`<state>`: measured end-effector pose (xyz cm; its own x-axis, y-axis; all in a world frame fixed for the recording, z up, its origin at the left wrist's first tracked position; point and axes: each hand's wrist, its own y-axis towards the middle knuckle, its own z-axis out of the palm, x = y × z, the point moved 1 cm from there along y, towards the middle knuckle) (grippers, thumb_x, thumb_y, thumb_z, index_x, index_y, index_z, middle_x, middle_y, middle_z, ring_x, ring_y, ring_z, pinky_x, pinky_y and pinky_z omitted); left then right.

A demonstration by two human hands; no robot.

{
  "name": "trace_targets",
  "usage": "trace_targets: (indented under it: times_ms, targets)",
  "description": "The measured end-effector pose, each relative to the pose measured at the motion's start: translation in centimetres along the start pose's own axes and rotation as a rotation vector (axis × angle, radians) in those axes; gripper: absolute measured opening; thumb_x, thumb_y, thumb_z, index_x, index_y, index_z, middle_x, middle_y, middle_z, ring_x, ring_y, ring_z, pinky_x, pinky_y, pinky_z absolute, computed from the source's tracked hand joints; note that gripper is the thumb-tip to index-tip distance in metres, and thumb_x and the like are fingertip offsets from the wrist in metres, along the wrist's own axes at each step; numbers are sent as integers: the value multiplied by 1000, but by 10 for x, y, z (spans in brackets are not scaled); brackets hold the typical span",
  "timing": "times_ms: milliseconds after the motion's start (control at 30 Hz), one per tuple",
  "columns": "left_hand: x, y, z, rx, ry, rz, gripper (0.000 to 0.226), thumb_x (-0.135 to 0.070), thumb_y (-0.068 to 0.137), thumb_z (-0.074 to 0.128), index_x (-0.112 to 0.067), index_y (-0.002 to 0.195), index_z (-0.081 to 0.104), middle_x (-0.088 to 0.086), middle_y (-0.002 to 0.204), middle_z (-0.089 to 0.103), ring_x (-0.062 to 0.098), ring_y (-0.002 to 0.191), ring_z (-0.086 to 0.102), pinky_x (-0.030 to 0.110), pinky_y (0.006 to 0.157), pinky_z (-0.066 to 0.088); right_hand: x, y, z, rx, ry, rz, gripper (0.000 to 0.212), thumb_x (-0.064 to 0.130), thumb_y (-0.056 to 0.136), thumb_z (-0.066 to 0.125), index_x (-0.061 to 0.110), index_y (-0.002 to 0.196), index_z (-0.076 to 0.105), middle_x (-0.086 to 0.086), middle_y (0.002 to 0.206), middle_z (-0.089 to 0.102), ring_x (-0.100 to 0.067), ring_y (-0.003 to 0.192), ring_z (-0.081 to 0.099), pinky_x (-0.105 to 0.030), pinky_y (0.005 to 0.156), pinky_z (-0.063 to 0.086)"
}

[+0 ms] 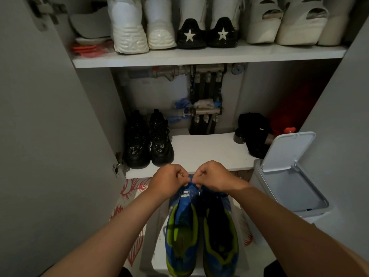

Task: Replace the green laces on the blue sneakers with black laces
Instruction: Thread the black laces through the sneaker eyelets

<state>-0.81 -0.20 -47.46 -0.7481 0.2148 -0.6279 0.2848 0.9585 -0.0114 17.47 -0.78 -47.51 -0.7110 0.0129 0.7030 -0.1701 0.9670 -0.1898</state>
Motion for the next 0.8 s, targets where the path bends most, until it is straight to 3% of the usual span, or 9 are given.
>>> trace_targets:
  times_ms: [133,267,400,533,800]
  targets:
    - [5,-5,5,77,126,-56,11,-27,87,66,-27,76,67,-12,77,67,10,80,63,30,74,54,-6,-5,2,21,-287,63,21,24,90,58,25,70,66,5,79,67,-16,81,64,-27,72,49]
    - [8,-7,17,143,195,-101,12,-22,86,59,-19,82,70,3,92,72,22,90,66,33,79,54,-4,-9,9,74,-492,74,21,26,94,50,17,88,68,-6,89,65,-25,85,61,-27,72,41]
    - [8,-7,28,176,174,-89,13,-20,84,62,-18,83,75,2,97,74,21,94,67,34,84,55,0,-7,16,54,-632,24,25,22,99,51,6,109,67,-15,114,68,-31,104,65,-31,82,47]
    - [9,-7,37,139,168,-65,11,-17,81,64,-17,83,75,2,96,73,20,91,68,34,82,55,3,-7,21,49,-754,-21,24,16,98,52,6,114,66,-14,119,67,-30,109,64,-35,91,50]
    - [13,-6,41,109,119,-65,8,-19,82,68,-17,84,75,1,91,74,17,86,68,31,79,55,4,-4,25,28,-858,-69,27,13,98,54,2,121,62,-16,123,64,-33,112,63,-38,92,50]
